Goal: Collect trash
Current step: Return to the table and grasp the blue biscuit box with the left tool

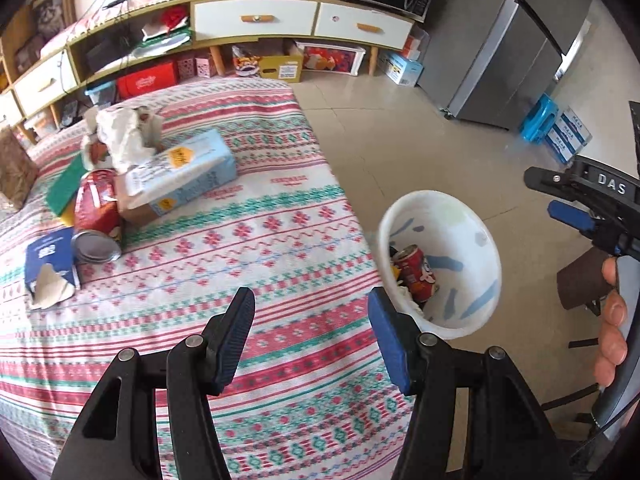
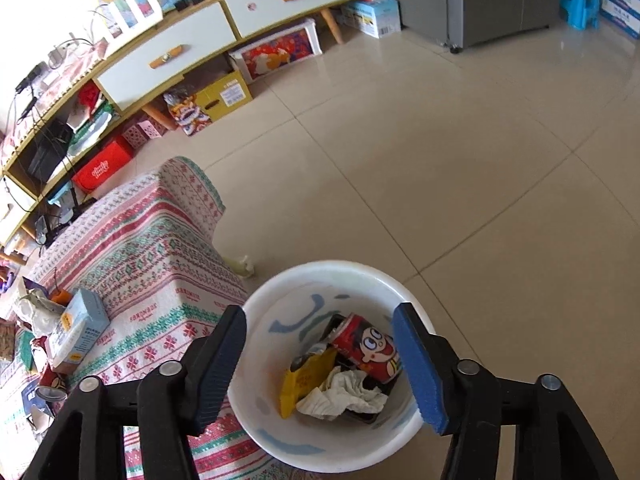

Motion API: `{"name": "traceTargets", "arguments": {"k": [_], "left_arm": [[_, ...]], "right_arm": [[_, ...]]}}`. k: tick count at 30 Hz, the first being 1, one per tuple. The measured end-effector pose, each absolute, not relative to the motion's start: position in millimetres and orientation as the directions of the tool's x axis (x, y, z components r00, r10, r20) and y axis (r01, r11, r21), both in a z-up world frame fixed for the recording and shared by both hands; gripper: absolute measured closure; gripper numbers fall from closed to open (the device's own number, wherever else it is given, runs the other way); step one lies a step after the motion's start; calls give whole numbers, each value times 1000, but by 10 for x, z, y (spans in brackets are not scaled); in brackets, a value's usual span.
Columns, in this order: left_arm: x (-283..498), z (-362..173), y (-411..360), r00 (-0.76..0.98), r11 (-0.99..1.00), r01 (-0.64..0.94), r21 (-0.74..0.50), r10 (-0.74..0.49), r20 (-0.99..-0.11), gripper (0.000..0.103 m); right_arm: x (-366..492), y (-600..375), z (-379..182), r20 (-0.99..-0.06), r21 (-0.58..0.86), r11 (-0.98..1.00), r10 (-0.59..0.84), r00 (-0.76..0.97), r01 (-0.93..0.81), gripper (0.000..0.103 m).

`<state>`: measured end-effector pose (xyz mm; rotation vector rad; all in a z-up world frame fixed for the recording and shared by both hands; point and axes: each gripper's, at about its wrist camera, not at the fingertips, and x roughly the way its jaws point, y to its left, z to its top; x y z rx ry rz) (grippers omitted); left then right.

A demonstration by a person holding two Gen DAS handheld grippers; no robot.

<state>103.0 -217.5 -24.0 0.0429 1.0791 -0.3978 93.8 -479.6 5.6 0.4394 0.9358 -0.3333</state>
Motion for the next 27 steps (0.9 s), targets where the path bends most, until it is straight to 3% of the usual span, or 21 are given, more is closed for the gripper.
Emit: {"name": "traceTargets", "arguments": {"k": [3,16,27], "left_arm": [[1116,-184,-1786,431,948,284,-142,-258,-865,42],[1513,-132,186,463,986,-26,-163,-132,-877,39],[1722,-466,559,394,959,-119,-255,-190,-899,38]], "right_arm": [[965,-4642,145,-803,185,890,-108,586,417,22],[1176,-3986,242,-740,234,944,17,672,234,17],[1455,-3465,-29,-807,218,965,96,582,143,17]]}}
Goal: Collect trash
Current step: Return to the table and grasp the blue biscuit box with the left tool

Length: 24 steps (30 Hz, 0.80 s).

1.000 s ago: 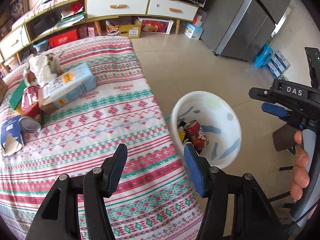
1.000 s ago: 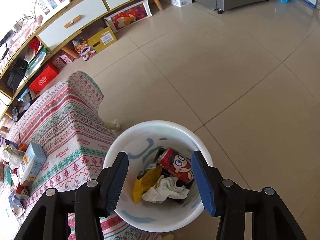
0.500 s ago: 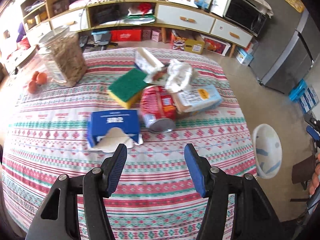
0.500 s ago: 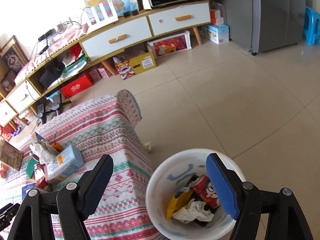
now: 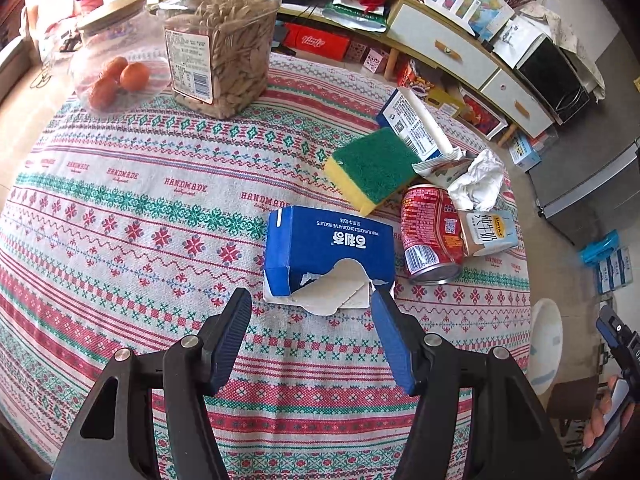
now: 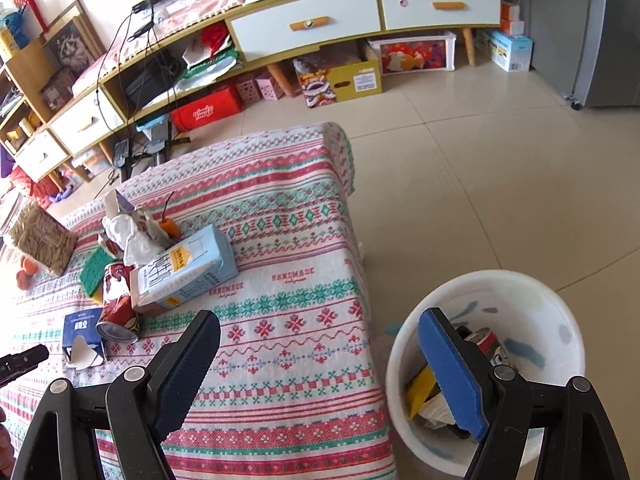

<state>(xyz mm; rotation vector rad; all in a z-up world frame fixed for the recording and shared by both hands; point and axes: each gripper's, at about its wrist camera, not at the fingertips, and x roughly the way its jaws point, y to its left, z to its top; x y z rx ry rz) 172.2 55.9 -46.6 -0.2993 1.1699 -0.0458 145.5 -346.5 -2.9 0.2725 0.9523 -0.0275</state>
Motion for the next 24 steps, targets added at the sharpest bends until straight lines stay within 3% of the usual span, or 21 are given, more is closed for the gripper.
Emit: {"name": "traceTargets", "arguments": {"k": [8,14,24], "left_arm": [[1989,-737,464,334,958,-110,-264,-215,-918,38],[2189,-895,453,306,950,-104,-293,-250,-918,38],[2188,-964,299,353,989,-26,-142,-124,-927,39]], "right_arm": [[1634,-3041,-339,-849,322,943,248,466,84,17],[1719,-2722,-429,-871,278,960,242,428,23,17],[1791,-2513,-529,-885,263,965,243,397,-5,17]]}}
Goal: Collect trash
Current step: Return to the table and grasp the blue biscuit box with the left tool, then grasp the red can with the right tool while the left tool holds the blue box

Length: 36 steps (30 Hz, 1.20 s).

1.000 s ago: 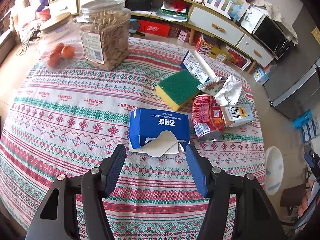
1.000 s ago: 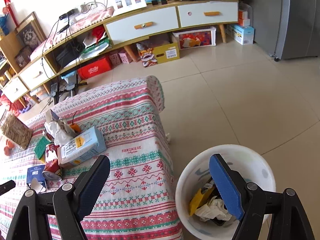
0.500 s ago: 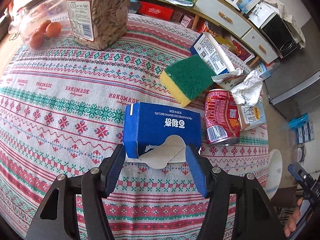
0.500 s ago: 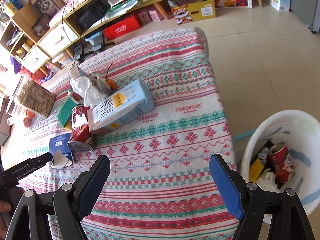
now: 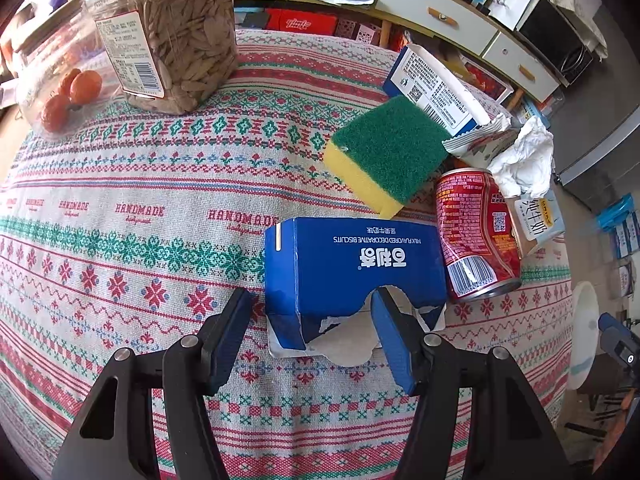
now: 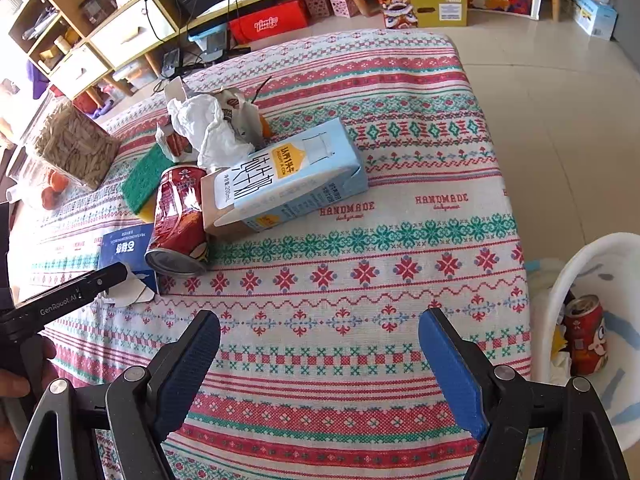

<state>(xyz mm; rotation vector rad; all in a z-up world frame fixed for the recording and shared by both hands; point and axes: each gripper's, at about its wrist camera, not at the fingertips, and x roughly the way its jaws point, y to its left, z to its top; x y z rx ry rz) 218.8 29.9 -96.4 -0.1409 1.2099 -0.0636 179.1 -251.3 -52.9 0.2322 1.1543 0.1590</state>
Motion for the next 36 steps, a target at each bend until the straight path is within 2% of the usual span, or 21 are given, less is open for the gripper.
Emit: {"name": "traceTargets", "arguments": {"k": [1,2,4,5,7,19,24,28,36], "left_arm": [[2183,-963,283,359,991,-22,-129,-112,-927,44],[2179,-958,275,365,993,-20,-114,-99,-926,57],[2181,-960,266,369,994,-11,-110,-98,-924,63],[2180,-962,275,369,993,-8,-115,-104,-923,69],[2180,-971,281,368,994,-6,-112,-102,-924,71],[1852,-695,452,393,990,-6,-140,-126,-911,72],[1714,-587,591,407,992,-30,-123,-101,-908,72],[1628,-547,676,405,986,-34,-161,-134,-904,72],[1586,-493,630,419,989,-25,-146,-123,-900,72]], "right_arm": [[1800,-2495,-542,-886,265,964,247,393,-7,17],[1810,-2478,-555,-886,268,963,250,389,-9,17],[1826,-2457,-579,-886,277,961,260,383,-11,17],[1838,-2450,-591,-886,283,959,265,379,-10,17],[1866,-2453,-614,-885,301,954,280,372,-2,17],[2101,-2387,-785,-828,506,856,446,339,110,17],[2223,-2048,-877,-816,530,844,483,319,79,17],[2325,-1843,-1003,-800,564,821,520,297,82,18],[2531,-1630,-1164,-817,538,836,484,312,110,19]]}}
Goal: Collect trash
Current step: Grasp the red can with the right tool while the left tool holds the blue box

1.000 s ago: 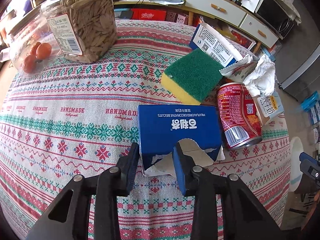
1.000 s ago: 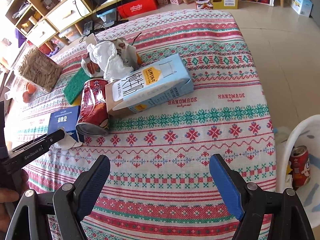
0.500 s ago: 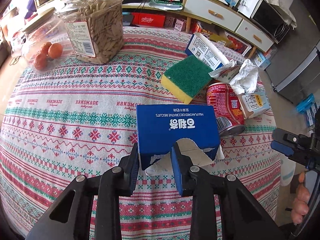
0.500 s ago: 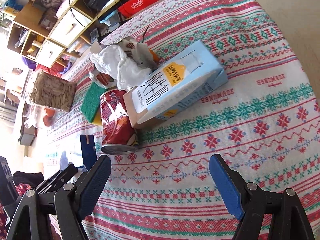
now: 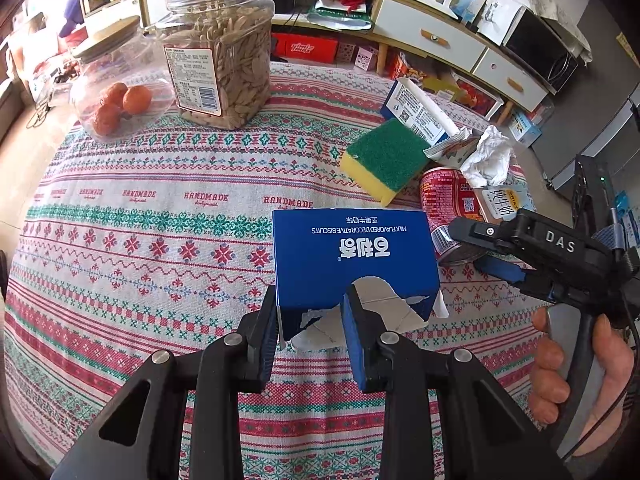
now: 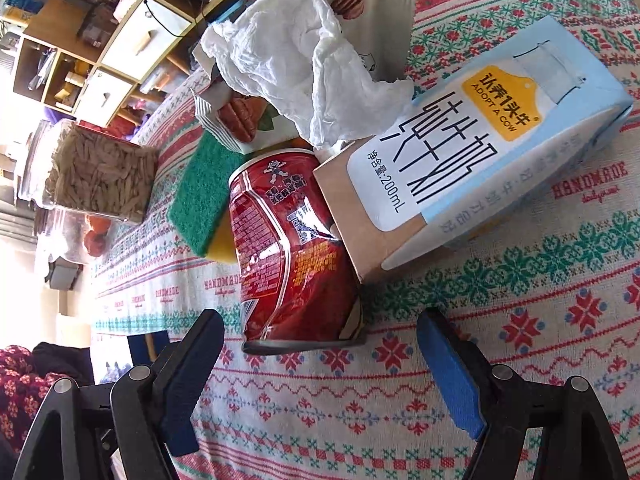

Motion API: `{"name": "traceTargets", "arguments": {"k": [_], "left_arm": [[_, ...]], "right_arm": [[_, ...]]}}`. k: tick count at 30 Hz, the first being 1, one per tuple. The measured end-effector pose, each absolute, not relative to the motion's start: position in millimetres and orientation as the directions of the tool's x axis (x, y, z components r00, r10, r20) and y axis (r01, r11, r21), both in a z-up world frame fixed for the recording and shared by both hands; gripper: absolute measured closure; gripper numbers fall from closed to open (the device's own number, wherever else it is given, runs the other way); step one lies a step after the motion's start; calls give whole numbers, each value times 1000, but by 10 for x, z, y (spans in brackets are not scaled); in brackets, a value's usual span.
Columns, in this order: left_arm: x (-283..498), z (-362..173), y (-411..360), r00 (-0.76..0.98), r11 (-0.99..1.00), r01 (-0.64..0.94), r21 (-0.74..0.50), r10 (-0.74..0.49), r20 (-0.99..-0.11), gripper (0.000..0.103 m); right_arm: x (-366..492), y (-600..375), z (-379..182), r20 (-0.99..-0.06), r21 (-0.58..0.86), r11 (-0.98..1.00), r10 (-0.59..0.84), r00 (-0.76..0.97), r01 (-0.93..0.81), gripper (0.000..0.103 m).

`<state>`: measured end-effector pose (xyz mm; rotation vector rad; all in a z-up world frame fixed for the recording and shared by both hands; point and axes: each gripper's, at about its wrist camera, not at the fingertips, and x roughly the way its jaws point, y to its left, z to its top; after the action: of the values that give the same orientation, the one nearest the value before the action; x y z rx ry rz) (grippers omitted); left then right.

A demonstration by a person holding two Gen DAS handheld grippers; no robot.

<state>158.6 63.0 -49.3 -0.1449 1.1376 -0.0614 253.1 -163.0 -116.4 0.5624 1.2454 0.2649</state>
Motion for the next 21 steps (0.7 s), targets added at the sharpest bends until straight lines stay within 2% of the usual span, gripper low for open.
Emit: {"name": "traceTargets", "arguments": {"k": [5,7,8,9,21], "left_arm": [[1592,-495,676,419,988,-32,-149,-121,-900,72],[1590,-497,678,419,989,-32,-147,-120,-900,72],[1590,-498,678,419,989,-31,-147,-121,-900,72],[1585,-496,680,419,989,-30,-148,-122,-900,72],[1540,-387,665,450,988,-25,-151,-123,-884,72]], "right_arm": [[2565,-1567,-1126,-832,487,868,428,353,95,23],[2556,-1514,-1108,-843,451,890,396,364,75,28],[2526,-1516,-1116,-841,447,892,397,367,61,34],[2511,-1495,-1125,-838,453,890,407,364,49,47],[2240,-1514,-945,-825,468,884,437,360,-1,48]]}}
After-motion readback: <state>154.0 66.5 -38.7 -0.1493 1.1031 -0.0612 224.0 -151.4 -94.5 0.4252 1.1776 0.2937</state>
